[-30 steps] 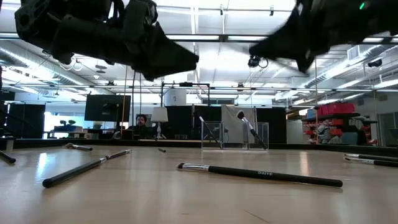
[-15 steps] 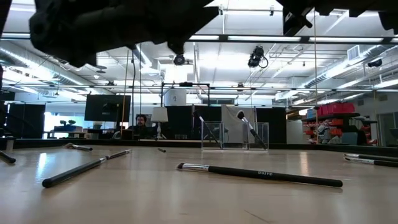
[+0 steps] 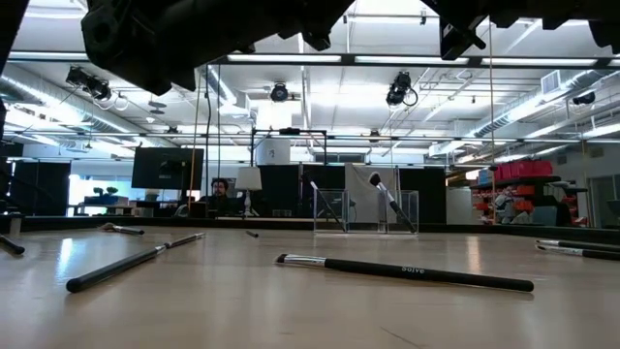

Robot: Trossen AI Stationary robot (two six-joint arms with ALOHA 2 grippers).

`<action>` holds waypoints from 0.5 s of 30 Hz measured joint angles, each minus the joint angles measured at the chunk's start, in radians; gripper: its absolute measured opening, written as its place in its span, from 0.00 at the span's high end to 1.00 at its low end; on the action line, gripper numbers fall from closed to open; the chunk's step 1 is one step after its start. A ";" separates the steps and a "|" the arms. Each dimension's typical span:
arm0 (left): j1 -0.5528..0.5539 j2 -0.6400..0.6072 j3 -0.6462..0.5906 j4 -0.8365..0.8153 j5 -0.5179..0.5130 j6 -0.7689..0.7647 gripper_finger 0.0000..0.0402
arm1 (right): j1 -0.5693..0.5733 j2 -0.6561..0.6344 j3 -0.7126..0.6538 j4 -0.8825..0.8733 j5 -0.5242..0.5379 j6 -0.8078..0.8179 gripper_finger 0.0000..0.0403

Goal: Put items in baskets/containers
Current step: Put the black eyeshadow brush into the transparent organizer

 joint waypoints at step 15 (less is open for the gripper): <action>-0.002 0.000 0.000 0.025 -0.002 -0.028 0.96 | 0.000 -0.001 0.002 -0.035 0.001 0.032 0.92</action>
